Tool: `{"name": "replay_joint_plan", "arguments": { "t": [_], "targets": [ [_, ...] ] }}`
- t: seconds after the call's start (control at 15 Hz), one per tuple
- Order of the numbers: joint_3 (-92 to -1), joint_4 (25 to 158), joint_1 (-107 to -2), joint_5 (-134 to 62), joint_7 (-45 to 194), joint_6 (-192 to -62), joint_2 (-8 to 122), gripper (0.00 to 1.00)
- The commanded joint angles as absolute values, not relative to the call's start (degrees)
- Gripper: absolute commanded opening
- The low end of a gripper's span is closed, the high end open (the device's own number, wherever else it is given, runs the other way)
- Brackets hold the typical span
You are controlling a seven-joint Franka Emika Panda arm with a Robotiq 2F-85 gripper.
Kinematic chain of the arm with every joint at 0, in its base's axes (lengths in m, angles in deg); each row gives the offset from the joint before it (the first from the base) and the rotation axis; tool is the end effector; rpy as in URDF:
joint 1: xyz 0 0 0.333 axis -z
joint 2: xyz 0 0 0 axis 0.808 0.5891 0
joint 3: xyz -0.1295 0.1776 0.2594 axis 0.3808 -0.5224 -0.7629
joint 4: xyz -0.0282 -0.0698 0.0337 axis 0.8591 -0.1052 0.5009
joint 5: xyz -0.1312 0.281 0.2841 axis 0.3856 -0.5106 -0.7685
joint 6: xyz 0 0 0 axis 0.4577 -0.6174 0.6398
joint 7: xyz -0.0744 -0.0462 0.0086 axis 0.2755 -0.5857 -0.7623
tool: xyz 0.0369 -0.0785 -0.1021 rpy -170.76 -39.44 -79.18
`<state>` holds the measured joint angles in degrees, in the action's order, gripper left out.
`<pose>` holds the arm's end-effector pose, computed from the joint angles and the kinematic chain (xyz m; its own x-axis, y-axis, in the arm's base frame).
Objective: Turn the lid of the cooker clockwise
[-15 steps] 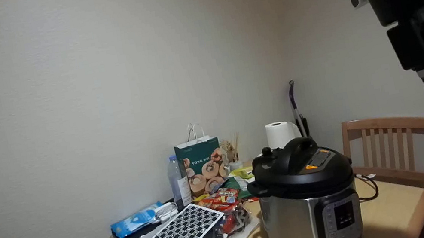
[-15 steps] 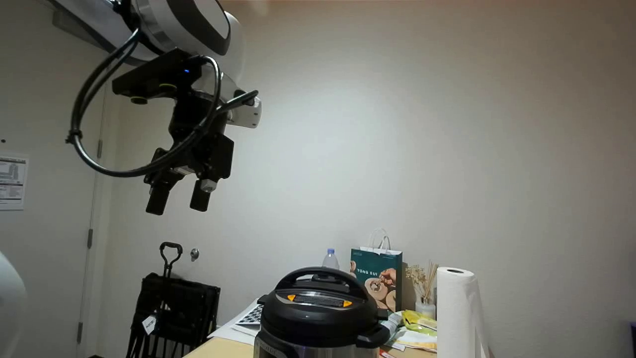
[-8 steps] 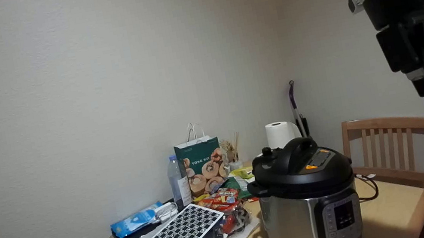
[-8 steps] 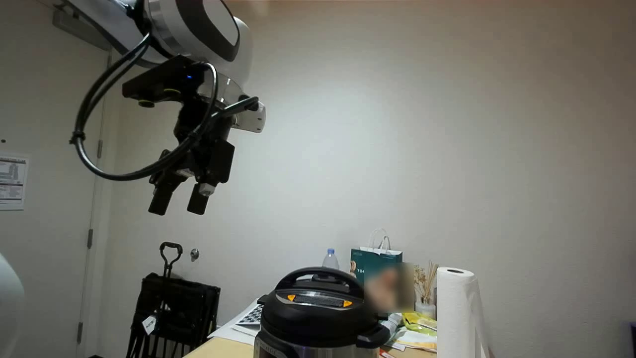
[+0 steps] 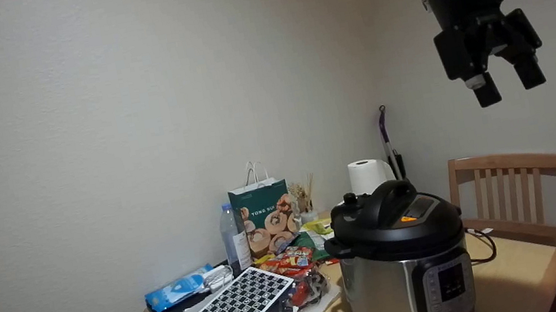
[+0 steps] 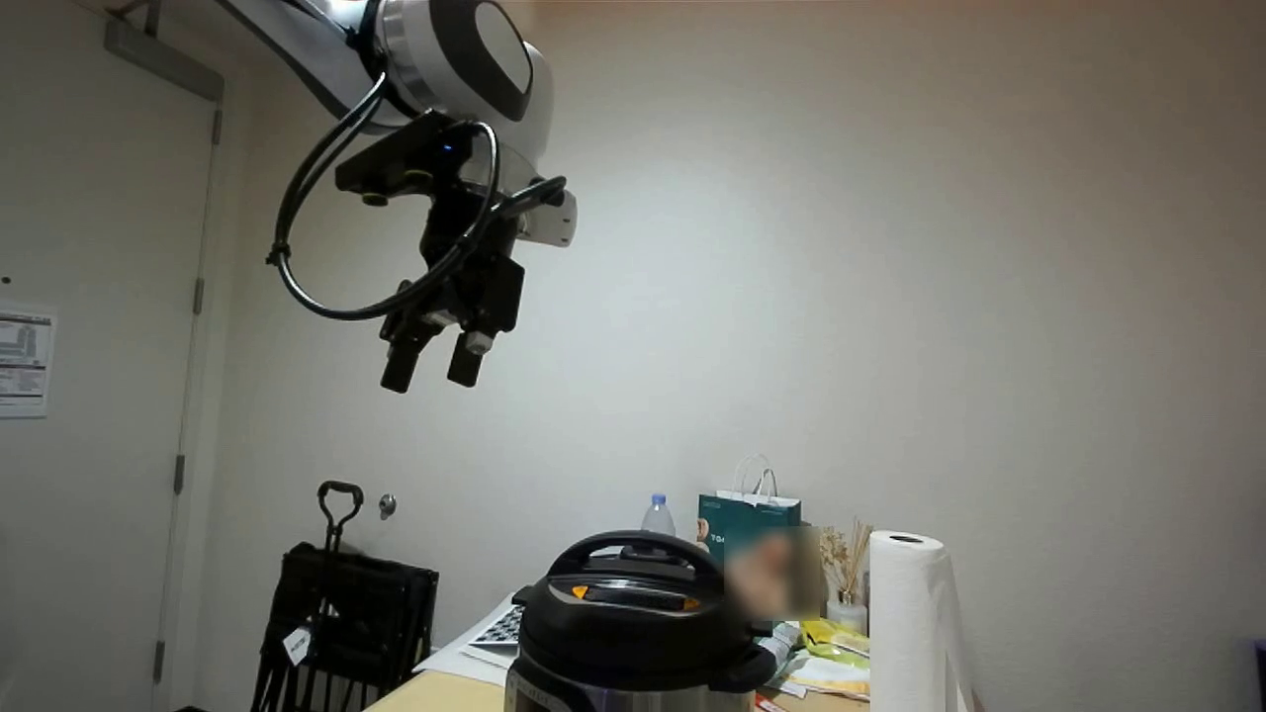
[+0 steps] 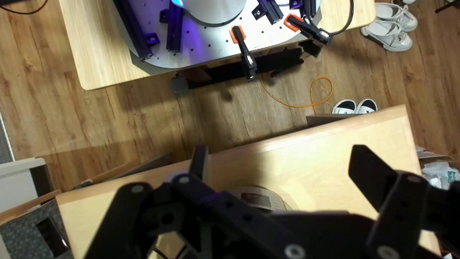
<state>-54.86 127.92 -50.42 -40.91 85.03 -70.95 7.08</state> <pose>0.3468 0.0133 0.5507 0.9235 -0.2606 -0.2815 -0.2487 -0.9654 0.0779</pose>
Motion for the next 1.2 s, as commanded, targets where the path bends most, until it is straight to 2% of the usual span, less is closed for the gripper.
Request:
{"name": "replay_joint_plan", "arguments": {
  "t": [0.0,0.13,0.73,0.87,1.13],
  "targets": [
    [-54.65,127.89,-50.70,-40.82,85.13,-70.84,7.10,1.00],
    [-54.67,127.95,-50.73,-40.83,85.13,-70.84,6.92,1.00],
    [-50.37,112.61,-49.74,-42.75,85.33,-66.25,26.48,1.00],
    [-50.36,115.69,-50.21,-42.07,85.27,-68.66,24.09,1.00],
    [-50.66,112.53,-50.37,-43.96,89.56,-66.19,27.65,1.00]
  ]
}}
